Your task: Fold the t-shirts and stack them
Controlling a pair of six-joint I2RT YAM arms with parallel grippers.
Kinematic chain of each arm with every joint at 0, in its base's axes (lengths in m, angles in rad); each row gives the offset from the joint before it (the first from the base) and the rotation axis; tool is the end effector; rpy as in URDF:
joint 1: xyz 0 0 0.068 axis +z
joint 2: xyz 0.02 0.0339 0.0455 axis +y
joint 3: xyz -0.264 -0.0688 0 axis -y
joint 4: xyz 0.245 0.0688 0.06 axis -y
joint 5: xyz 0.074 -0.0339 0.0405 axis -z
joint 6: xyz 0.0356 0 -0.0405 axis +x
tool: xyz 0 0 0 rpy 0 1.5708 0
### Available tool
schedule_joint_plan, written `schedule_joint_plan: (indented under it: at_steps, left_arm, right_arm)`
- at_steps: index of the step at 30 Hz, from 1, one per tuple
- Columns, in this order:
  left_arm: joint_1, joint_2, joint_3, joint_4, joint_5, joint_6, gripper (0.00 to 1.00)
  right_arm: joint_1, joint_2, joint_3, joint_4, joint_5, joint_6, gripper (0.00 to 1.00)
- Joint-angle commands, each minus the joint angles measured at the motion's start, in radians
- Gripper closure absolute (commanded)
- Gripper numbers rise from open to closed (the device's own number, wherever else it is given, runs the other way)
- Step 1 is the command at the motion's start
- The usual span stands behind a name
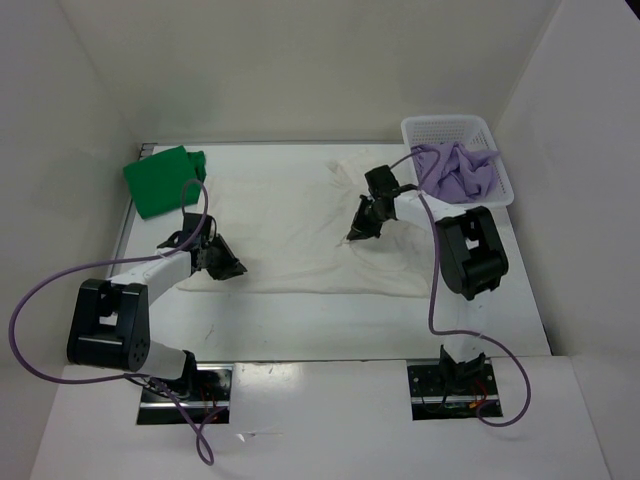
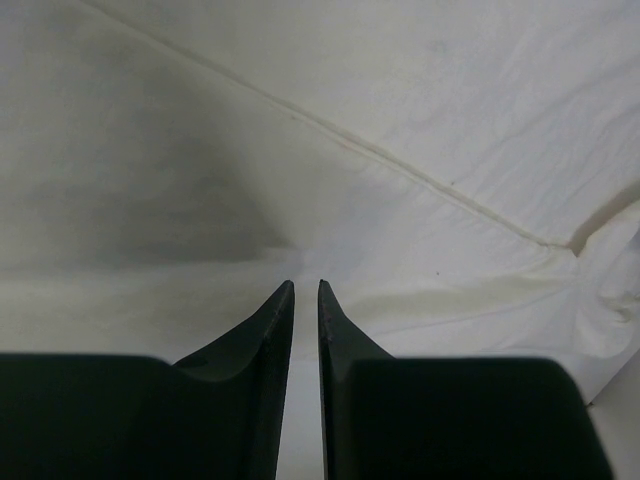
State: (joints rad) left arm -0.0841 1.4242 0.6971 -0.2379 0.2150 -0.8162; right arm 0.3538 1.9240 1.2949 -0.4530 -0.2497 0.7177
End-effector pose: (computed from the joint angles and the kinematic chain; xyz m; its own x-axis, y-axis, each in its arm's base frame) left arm 0.2647 -0.0299 0.1672 -0.7091 -0.6545 -0.2623 -0.4576 0.7102 -0.5350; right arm 0.3681 0.1453 0.1698 -0.9163 0.3409 -0.2102 0.2098 0.8556 0.4731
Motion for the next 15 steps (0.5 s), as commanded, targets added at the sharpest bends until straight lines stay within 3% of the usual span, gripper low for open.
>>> schedule_joint_plan:
  at_steps: [1, 3, 4, 6, 10, 15]
  left_arm:
    - [0.003, -0.027, 0.011, 0.014, 0.000, 0.002, 0.78]
    - [0.003, -0.027, 0.021, 0.014, 0.000, 0.002, 0.78]
    - [0.003, -0.027, 0.021, 0.005, -0.009, 0.011, 0.78]
    - [0.003, -0.037, 0.030, -0.007, -0.020, 0.011, 0.78]
    - [0.003, -0.080, 0.065, -0.043, -0.070, 0.037, 0.76]
    - [0.003, -0.116, 0.090, -0.080, -0.126, 0.077, 0.74]
  right_arm:
    - [0.023, 0.058, 0.095, -0.006, 0.021, -0.026, 0.95]
    - [0.033, 0.090, 0.122, -0.006, 0.021, -0.026, 0.92]
    - [0.033, 0.090, 0.148, -0.006, 0.030, -0.035, 0.84]
    - [0.042, 0.104, 0.170, 0.003, 0.017, -0.035, 0.79]
    - [0.060, 0.080, 0.207, -0.010, 0.004, -0.061, 0.48]
    - [0.060, -0.023, 0.138, -0.032, 0.043, -0.081, 0.45]
